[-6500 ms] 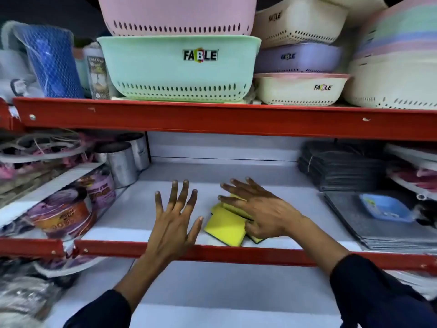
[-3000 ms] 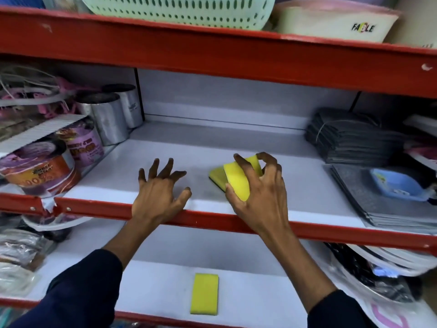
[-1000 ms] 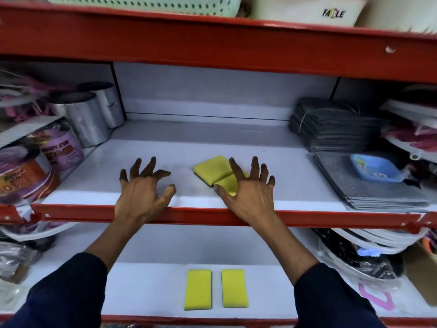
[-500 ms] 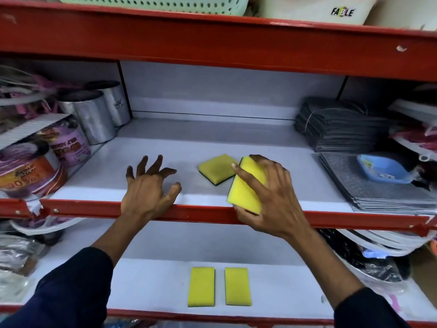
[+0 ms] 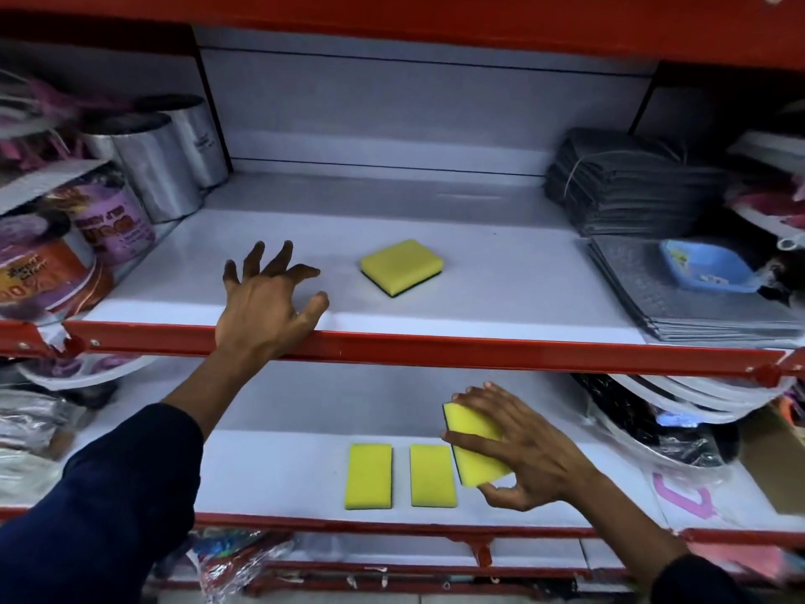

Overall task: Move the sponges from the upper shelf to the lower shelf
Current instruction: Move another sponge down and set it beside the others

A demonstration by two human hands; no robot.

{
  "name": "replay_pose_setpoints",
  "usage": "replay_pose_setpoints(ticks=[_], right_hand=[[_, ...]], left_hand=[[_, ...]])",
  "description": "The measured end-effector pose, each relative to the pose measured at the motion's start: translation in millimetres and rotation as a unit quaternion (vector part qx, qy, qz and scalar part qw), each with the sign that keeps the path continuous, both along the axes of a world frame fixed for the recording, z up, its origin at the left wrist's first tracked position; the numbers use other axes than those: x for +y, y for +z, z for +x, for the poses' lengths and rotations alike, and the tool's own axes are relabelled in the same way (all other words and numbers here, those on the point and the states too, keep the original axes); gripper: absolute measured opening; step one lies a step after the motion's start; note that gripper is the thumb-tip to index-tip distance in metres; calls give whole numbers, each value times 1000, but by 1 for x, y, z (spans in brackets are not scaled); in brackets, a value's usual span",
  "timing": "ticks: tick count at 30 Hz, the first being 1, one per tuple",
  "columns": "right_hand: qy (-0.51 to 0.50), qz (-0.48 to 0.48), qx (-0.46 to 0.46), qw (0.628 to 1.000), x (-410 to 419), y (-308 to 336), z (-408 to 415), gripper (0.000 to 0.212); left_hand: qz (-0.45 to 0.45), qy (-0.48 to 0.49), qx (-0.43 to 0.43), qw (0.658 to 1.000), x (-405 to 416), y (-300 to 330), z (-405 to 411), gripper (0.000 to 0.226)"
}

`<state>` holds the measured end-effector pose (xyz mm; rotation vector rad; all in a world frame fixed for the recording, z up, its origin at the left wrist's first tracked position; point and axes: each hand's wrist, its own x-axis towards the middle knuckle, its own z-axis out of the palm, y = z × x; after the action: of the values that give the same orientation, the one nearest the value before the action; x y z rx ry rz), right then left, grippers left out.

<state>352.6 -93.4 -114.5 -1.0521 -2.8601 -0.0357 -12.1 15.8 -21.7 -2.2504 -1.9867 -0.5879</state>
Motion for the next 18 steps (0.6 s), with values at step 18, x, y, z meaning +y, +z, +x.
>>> replay_pose_setpoints(ticks=[18], right_hand=[[-182, -187, -55, 964, 12, -160, -1, 107]], left_hand=[[3, 0, -5, 1000, 3, -1, -2, 64]])
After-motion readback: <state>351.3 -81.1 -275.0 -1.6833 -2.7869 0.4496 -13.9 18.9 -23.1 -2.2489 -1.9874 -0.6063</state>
